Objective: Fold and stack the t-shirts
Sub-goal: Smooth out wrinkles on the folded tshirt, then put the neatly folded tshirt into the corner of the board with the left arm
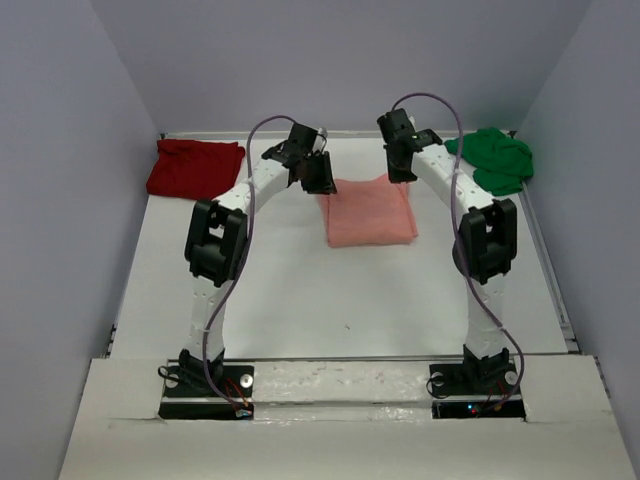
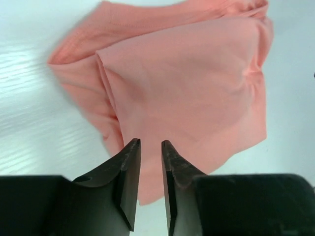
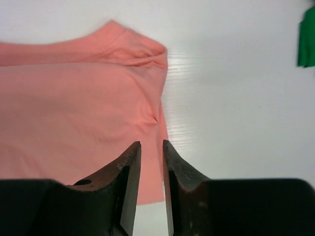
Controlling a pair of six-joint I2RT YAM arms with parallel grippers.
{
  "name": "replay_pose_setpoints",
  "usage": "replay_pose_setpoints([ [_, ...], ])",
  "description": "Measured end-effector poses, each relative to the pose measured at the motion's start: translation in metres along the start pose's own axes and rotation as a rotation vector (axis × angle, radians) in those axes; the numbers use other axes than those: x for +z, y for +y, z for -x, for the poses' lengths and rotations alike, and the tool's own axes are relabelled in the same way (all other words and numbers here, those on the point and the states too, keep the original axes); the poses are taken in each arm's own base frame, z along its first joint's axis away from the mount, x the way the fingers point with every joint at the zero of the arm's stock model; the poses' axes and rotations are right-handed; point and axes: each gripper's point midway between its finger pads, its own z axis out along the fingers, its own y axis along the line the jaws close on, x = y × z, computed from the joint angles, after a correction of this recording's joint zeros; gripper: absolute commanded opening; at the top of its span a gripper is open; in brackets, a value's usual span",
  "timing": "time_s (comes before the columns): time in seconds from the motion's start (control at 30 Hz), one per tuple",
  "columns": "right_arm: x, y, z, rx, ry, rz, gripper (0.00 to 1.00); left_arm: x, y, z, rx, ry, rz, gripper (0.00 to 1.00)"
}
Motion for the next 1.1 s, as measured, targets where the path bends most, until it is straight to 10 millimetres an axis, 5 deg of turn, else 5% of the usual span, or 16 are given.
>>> replay_pose_setpoints([
  [0.07,-0.031,-0.010,0.019,0.033,-0.068,0.015,0.52,-0.018,-0.006,0.011,0.018,-0.043,0.013,0.44],
  [0.2,-0.089,-0.031,0.034,0.090,-0.172,0.053,0.60,-0.057,-0.010,0.022,0.051,-0.122,0.050,0.56],
  [0.33,-0.134,-0.044,0.017,0.128,-0.218,0.130,0.60,-0.070,-0.002,0.012,0.064,-0.125,0.075,0.61],
  [0.43,-0.155,-0.041,-0.010,0.143,-0.223,0.236,0.59,-0.064,0.018,-0.017,0.037,-0.050,0.051,0.61],
  [0.5,-0.173,-0.037,-0.034,0.147,-0.214,0.327,0.59,-0.059,0.041,-0.041,-0.015,0.025,0.040,0.61],
  [0.63,-0.205,-0.034,-0.049,0.163,-0.252,0.447,0.59,-0.059,0.078,-0.061,-0.119,0.100,0.022,0.59],
  [0.8,-0.233,-0.038,-0.054,0.174,-0.308,0.520,0.59,-0.056,0.084,-0.066,-0.158,0.097,-0.044,0.57],
  [1.1,-0.237,-0.031,-0.067,0.173,-0.287,0.576,0.59,-0.040,0.037,-0.089,-0.222,0.148,-0.358,0.63],
])
